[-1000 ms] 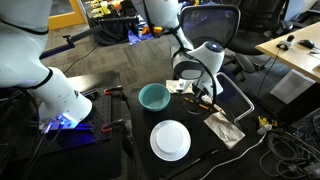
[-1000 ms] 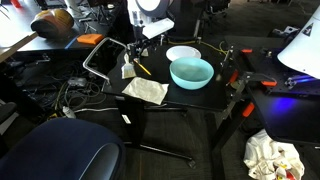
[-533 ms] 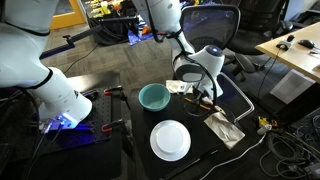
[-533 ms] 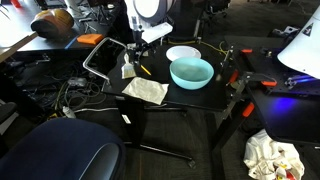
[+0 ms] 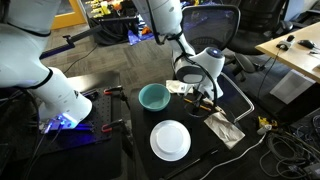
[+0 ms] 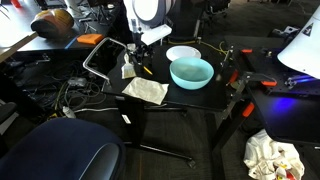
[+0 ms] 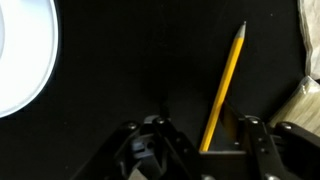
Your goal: Place the pencil in the bowl
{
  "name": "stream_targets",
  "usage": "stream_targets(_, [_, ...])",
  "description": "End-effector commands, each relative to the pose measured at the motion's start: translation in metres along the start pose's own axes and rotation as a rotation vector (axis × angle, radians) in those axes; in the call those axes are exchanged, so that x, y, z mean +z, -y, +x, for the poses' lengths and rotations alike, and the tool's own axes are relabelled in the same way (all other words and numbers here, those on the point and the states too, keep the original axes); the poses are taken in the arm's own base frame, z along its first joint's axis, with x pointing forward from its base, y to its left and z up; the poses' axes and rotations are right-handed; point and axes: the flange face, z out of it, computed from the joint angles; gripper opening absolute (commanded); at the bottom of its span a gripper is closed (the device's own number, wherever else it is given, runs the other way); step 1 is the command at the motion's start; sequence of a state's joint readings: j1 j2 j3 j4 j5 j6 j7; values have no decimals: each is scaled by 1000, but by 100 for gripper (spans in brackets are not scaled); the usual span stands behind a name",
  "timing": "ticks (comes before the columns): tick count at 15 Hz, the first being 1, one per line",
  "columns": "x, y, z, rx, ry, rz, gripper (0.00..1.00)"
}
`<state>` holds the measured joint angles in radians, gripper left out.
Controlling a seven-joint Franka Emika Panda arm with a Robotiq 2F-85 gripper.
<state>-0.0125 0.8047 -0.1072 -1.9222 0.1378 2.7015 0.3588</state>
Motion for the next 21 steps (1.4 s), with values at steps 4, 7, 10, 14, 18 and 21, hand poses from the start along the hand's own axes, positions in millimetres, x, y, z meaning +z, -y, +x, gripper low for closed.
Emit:
stream_targets(4, [-2,3,6,30,-4,-2,5])
stream_targets(7, [-4,4,6,28,-4,-4,0])
stream_targets(10, [-23,-1,3,50,-34,7,2])
stream_targets(14, [-66,-9,-2,105,-111,31,2])
stream_targets(18, [-110,-13,-21,132,-155,36,2])
stream_targets(21, [-132,-12,-48,145,-162,24,2])
